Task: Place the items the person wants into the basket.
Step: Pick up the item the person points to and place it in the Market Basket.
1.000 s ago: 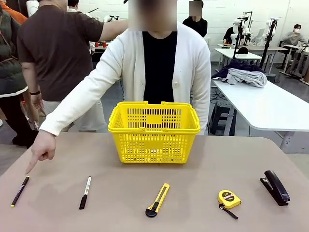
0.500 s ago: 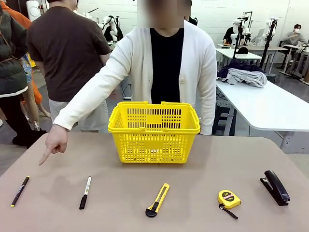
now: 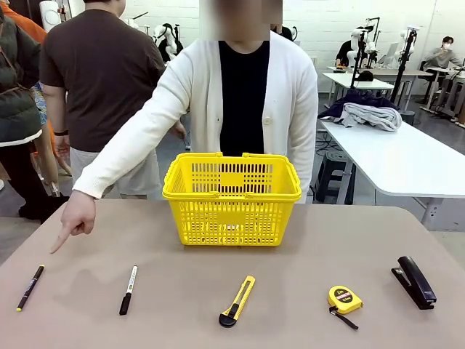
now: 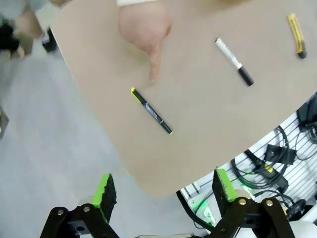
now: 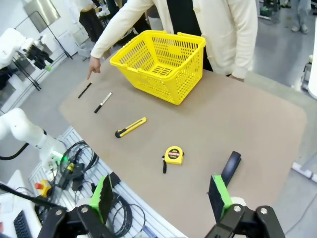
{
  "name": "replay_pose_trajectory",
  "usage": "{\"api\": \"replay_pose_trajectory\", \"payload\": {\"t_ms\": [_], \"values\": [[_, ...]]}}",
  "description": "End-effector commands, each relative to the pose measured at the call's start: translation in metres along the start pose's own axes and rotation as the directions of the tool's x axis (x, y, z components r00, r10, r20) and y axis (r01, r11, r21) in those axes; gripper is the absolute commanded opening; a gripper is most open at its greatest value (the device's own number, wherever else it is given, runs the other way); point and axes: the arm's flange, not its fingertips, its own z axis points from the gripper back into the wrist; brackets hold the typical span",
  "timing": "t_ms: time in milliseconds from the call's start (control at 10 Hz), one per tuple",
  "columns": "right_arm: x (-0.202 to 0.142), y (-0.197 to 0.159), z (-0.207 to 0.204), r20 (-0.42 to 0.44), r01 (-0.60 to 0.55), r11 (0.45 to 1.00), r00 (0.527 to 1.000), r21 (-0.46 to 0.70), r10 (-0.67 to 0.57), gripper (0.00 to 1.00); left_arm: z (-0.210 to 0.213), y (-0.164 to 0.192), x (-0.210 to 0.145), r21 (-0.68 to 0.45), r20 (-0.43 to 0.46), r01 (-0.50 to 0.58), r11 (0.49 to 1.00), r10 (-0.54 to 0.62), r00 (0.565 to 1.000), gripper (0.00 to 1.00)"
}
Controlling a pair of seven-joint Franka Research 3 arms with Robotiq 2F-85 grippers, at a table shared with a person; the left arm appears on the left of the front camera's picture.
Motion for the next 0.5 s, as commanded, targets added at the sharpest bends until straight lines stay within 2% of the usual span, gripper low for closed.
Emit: {"api": "replay_pose_trajectory", "payload": {"t_ms": [0,200,400], "values": [[-0.001,0.001,-0.002,-0.003,-0.003,1.000,1.000,0.002,0.003,1.00,-0.028,-0.009,0.002,0.058,-0.074,-0.030,0.998,0.034,0.997,1.00],[-0.001,0.001,-0.002,-0.003,-0.003,1.000,1.000,0.002,0.003,1.00,-0.063,-0.022,-0.002,0.159,-0.067,-0.050,0.986,0.061,0.996,1.00],[-0.001,0.001,-0.002,-0.003,-0.003,1.000,1.000,0.002,0.003,1.00,-0.079,-0.023,-0.001,0.191,-0.014,-0.122,0.974,0.127,0.992,1.00]]}}
